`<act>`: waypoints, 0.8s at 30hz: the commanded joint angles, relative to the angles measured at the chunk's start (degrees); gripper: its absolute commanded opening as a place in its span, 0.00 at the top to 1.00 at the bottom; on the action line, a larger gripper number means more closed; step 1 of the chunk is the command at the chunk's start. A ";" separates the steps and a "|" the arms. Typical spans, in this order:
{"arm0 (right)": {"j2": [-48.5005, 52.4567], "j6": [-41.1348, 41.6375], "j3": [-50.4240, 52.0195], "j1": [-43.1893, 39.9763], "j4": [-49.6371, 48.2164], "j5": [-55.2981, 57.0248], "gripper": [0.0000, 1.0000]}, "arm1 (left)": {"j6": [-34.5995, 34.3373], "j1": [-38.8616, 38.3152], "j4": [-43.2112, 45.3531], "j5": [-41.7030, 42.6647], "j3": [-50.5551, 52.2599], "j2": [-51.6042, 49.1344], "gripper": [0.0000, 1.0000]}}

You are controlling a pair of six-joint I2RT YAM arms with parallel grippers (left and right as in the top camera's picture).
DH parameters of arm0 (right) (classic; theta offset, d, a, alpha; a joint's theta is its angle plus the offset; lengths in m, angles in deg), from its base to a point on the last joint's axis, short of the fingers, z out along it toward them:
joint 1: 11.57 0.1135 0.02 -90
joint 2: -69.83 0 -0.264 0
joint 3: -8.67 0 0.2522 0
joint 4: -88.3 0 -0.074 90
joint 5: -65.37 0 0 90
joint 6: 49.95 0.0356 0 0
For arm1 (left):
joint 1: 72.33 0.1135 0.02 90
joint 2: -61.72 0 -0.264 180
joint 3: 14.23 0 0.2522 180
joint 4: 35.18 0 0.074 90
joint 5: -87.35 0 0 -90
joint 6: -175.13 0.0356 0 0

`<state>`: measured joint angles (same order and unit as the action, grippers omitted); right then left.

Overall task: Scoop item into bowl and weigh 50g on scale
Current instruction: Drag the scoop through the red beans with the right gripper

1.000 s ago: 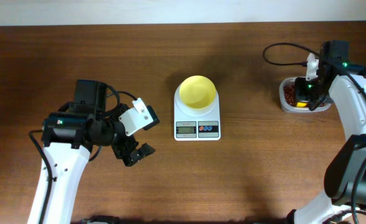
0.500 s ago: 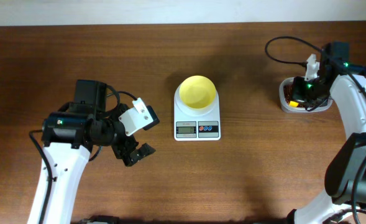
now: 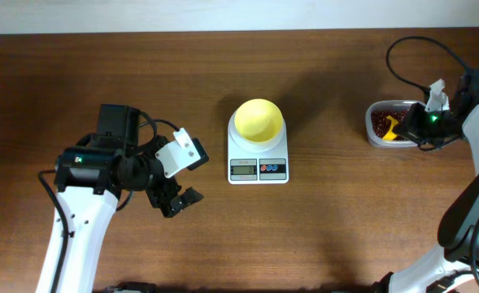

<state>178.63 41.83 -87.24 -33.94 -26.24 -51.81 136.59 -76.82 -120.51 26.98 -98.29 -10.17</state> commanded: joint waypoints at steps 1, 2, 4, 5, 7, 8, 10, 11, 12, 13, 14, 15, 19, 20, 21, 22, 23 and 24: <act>2.60 0.59 2.01 0.17 0.98 -1.33 0.96 | 0.92 -0.24 -0.07 1.01 -0.72 0.24 0.01; 2.60 0.61 2.01 -0.15 1.38 -1.33 0.96 | 0.92 -0.22 -0.07 1.01 -0.72 0.24 0.01; 2.60 0.68 2.01 -1.62 2.69 -1.33 0.96 | 0.92 -0.22 -0.07 1.01 -0.72 0.24 0.01; 2.60 0.68 2.01 -2.36 2.95 -1.33 0.96 | 0.92 -0.22 -0.07 1.01 -0.72 0.24 0.01; 2.60 2.16 2.01 -3.58 2.95 -1.60 0.96 | 0.92 -0.22 -0.07 1.01 -0.72 0.24 0.01; 2.60 2.16 2.03 -3.76 2.99 -1.60 0.96 | 0.92 -0.24 -0.07 1.01 -0.72 0.24 0.01; 2.60 2.16 2.03 -3.96 3.34 -1.55 0.96 | 0.92 -0.22 -0.07 1.01 -0.72 0.24 0.01; 2.60 2.16 2.03 -3.96 3.34 -1.64 0.96 | 0.92 -0.22 -0.07 1.01 -0.72 0.24 0.01; 2.60 2.14 2.03 -3.96 3.39 -1.86 0.96 | 0.92 -0.22 -0.07 1.01 -0.72 0.24 0.01; 2.60 2.14 2.03 -4.37 3.39 -4.59 0.96 | 0.92 -0.22 -0.07 1.01 -0.72 0.24 0.01; 2.60 2.14 2.03 -4.87 3.39 -6.58 0.96 | 0.92 -0.24 -0.07 1.01 -0.72 0.24 0.01; 2.60 2.12 2.03 -5.62 3.34 -8.37 0.96 | 0.92 -0.22 -0.07 1.01 -0.72 0.24 0.01; 2.60 1.66 2.03 -8.68 3.39 -13.29 0.96 | 0.92 -0.24 -0.07 1.01 -0.72 0.24 0.01; 2.60 1.62 2.03 -9.16 3.39 -13.60 0.96 | 0.92 -0.22 -0.07 1.01 -0.72 0.24 0.01; 2.60 1.64 2.03 -9.22 3.37 -13.64 0.96 | 0.92 -0.24 -0.07 1.01 -0.72 0.24 0.01; 2.60 1.46 2.03 -9.27 3.39 -13.81 0.96 | 0.92 -0.22 -0.07 1.01 -0.72 0.24 0.01; 2.60 1.44 2.03 -9.27 3.39 -14.47 0.96 | 0.92 -0.22 -0.07 1.01 -0.72 0.24 0.01; 2.60 1.46 2.03 -9.27 3.39 -14.93 0.96 | 0.92 -0.22 -0.07 1.01 -0.72 0.24 0.01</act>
<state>180.68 43.29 -86.17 -42.90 -23.49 -64.73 136.59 -76.82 -120.51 26.95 -98.29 -10.17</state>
